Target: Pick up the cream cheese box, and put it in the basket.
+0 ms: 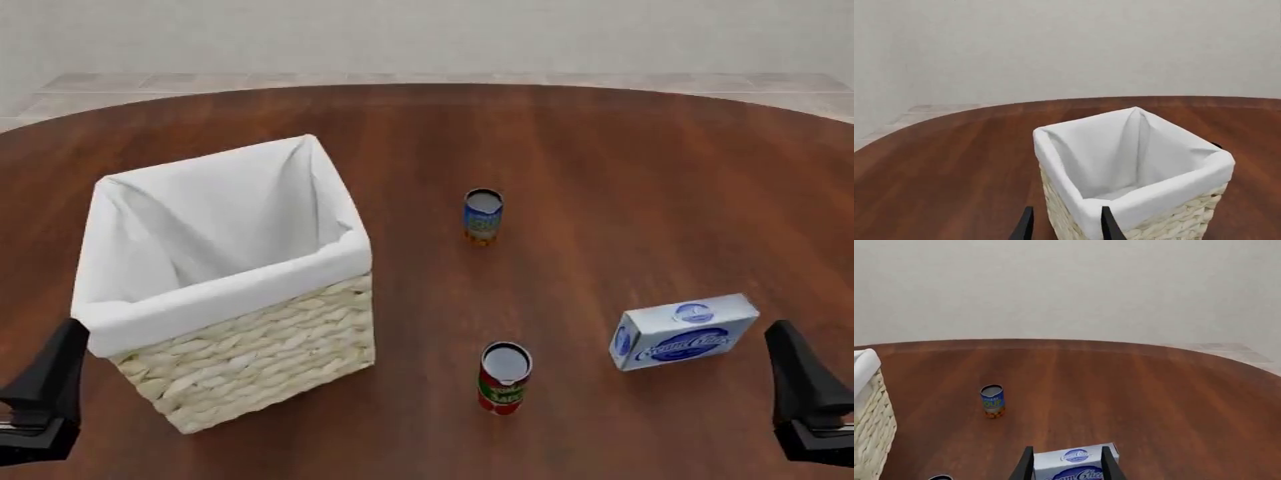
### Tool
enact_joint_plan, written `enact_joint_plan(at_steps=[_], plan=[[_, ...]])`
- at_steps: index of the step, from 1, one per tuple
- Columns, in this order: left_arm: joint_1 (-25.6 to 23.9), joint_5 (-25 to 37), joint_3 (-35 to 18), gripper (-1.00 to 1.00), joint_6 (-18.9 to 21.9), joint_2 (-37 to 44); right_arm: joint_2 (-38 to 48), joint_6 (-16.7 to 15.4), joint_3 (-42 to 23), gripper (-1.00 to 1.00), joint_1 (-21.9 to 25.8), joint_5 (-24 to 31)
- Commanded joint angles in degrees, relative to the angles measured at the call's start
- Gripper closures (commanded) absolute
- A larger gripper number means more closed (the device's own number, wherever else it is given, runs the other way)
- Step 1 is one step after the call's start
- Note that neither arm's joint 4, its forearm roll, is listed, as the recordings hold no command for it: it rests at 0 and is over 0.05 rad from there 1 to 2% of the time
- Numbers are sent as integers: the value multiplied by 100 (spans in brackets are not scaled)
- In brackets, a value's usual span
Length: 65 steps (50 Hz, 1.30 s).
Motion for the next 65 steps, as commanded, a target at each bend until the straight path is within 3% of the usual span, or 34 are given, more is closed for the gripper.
enact_joint_plan(at_steps=[1,15,36,56,58,65], plan=[[-160,31,-85,-100,315,112,-4,13,-1,-100,-2,-6],[-282,201,-236,-100,463,152,-5,21,-1,-100,4,-7],[-464,414,-1047,-100,538,402,-9,7,-1,-100,40,-15],[-1157,44,-1522,-100,531,1205,-11,33,-2,-100,34,-20],[-1214,77,-1654,-100,219,1207,-11,33,-1,-100,32,-20],[-1596,3,-1891,-100,425,1555,-10,34,-2,-100,38,-19]])
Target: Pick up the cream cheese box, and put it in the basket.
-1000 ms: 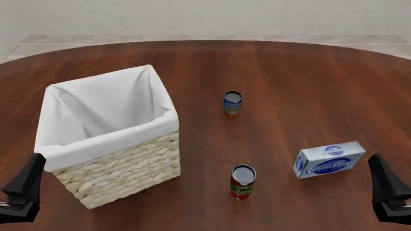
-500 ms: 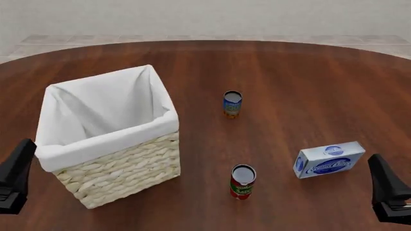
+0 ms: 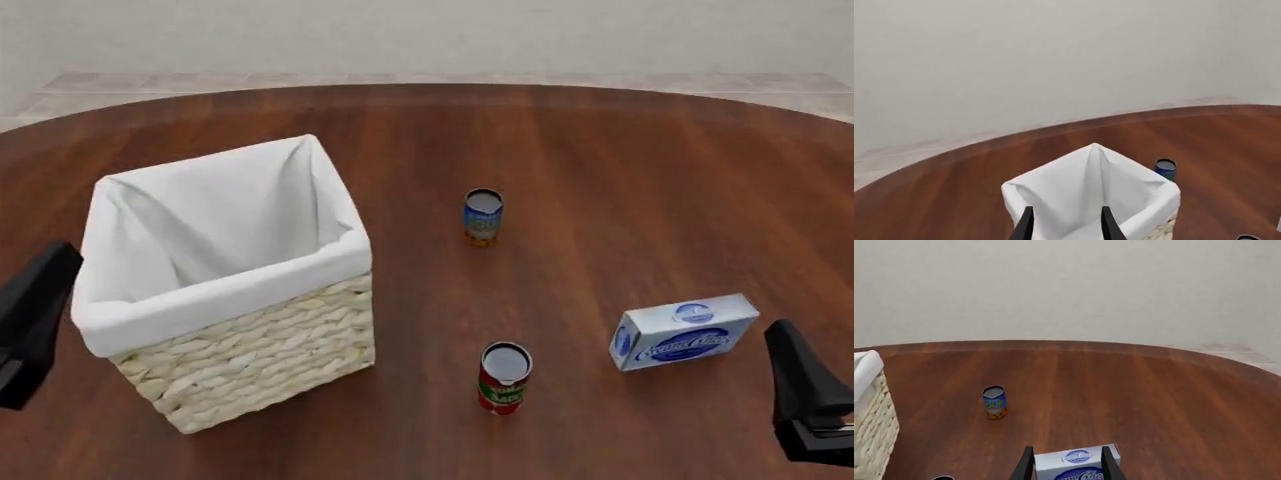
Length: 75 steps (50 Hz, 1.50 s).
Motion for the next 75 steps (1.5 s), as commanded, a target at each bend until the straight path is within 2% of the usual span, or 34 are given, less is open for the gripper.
enact_joint_plan(at_steps=[1,10,23,27,34,75], plan=[[-511,-122,-392,-100,13,470,-1,8,0,-100,12,-1],[-809,-214,-531,-100,47,732,-1,8,0,-100,4,-2],[-1426,-499,-929,-100,381,1391,-1,10,0,-100,-3,-3],[-1598,-536,-1040,-100,283,1521,-1,8,0,-100,-5,-4],[-1800,-513,-1261,-100,488,1711,-1,13,0,-100,5,-3],[-2853,-920,-1636,-100,930,2920,2,2,0,-100,-8,4]])
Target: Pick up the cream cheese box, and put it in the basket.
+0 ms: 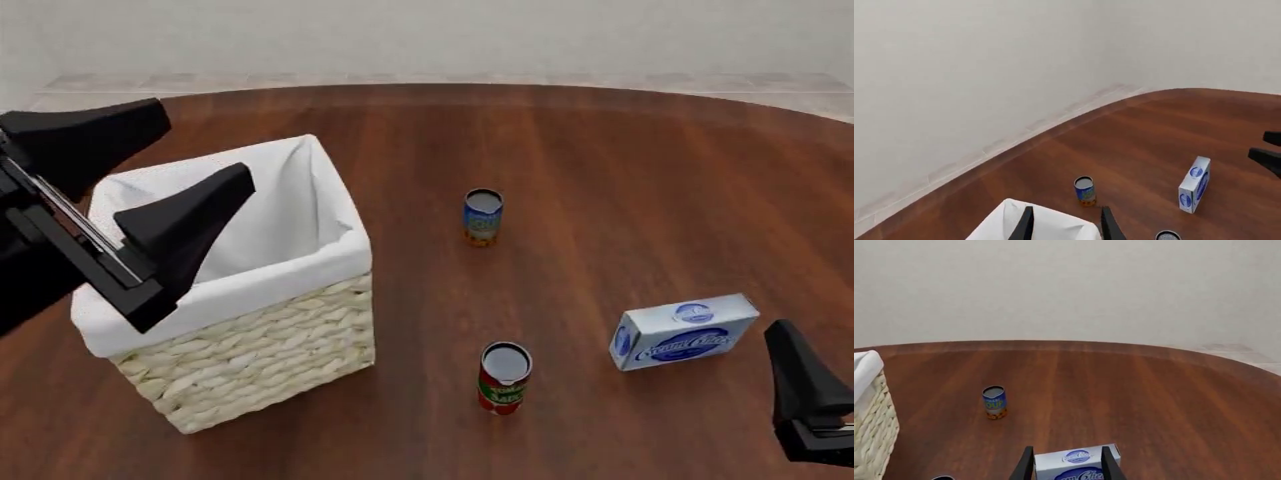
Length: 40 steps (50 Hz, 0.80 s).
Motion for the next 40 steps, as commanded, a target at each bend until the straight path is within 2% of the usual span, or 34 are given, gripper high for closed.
enact_joint_plan(at_steps=[1,40], plan=[[-284,-91,-122,-100,121,380,1,-3,0,-100,-9,3],[-1045,-274,-613,-100,309,1376,1,64,-1,-100,10,4]])
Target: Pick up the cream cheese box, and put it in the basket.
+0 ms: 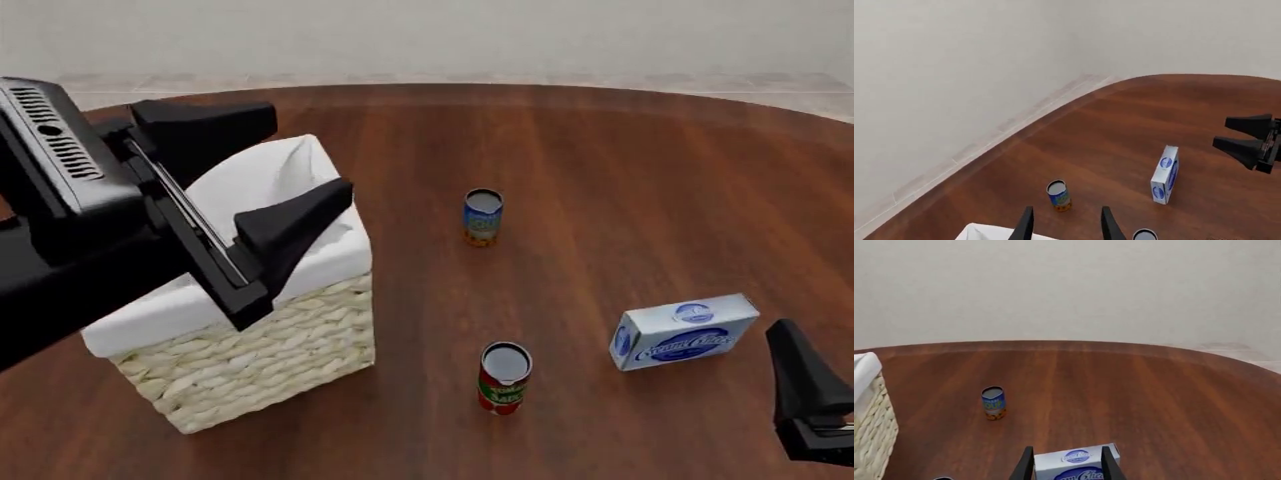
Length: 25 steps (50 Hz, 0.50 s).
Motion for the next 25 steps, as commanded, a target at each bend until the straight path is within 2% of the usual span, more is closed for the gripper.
enact_joint_plan(at_steps=[1,25], plan=[[-262,-69,-139,-100,32,313,-1,16,0,-100,52,-1],[-611,-279,-342,-100,-10,873,-4,77,-1,-100,58,-8]])
